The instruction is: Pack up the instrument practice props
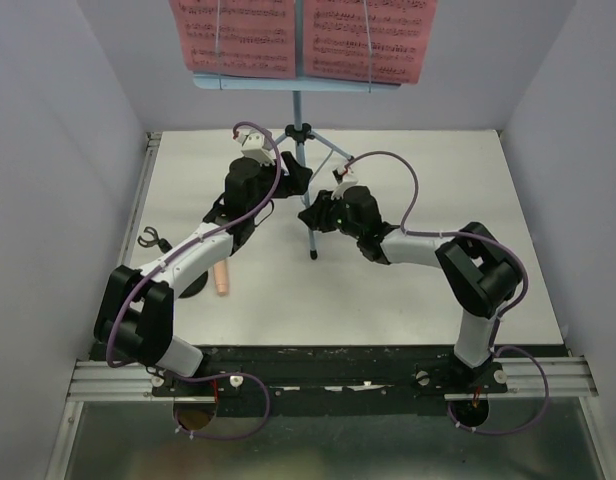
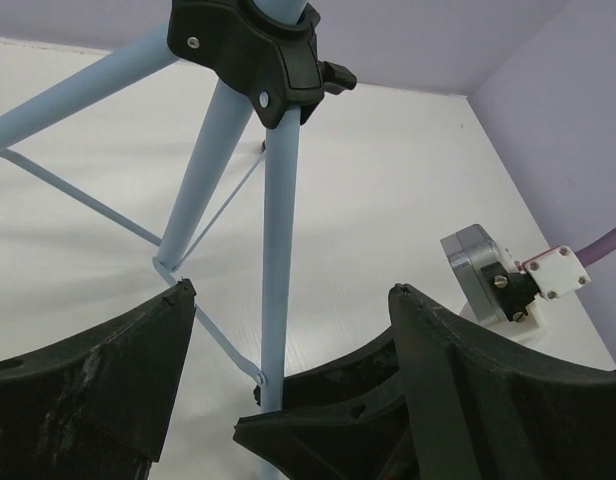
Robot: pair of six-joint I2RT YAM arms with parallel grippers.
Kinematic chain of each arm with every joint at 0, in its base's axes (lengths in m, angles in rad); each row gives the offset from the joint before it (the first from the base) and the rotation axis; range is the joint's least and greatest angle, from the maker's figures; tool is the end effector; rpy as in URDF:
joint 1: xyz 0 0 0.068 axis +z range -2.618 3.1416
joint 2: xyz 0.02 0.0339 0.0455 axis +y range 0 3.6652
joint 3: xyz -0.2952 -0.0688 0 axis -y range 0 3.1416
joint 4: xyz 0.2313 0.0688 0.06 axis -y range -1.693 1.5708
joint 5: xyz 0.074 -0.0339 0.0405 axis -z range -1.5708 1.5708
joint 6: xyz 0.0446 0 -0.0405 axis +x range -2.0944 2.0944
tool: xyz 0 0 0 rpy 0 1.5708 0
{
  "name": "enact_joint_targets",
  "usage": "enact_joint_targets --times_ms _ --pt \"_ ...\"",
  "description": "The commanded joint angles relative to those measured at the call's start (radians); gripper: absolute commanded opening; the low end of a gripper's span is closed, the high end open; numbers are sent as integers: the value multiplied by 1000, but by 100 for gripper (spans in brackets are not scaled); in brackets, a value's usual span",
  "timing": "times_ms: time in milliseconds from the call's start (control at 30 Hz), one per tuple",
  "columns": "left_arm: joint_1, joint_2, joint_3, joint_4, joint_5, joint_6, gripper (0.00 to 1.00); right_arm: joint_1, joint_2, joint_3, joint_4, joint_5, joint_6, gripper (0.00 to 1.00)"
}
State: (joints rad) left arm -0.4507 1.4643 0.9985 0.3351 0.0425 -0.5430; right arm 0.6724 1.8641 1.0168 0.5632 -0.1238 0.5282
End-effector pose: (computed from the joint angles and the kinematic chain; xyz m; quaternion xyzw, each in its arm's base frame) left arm 0.3050 -0.1497 0.3413 -0.0207 0.7515 -0.3283 0.5719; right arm 0.3228 0.2640 0.2293 -0.0945 0.7938 0.3791 0.4661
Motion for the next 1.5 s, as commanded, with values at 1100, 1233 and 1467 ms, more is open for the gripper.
enact_joint_targets --times_ms 1100,1233,1467 --pt "17 -295 -211 4 -33 15 90 196 -190 -9 -175 298 73 63" --pt "17 -413 -251 -24 -64 17 90 190 -356 -98 -262 392 30 66" --pt "7 -702 -285 -165 3 15 89 171 -804 -228 -547 631 -39 69"
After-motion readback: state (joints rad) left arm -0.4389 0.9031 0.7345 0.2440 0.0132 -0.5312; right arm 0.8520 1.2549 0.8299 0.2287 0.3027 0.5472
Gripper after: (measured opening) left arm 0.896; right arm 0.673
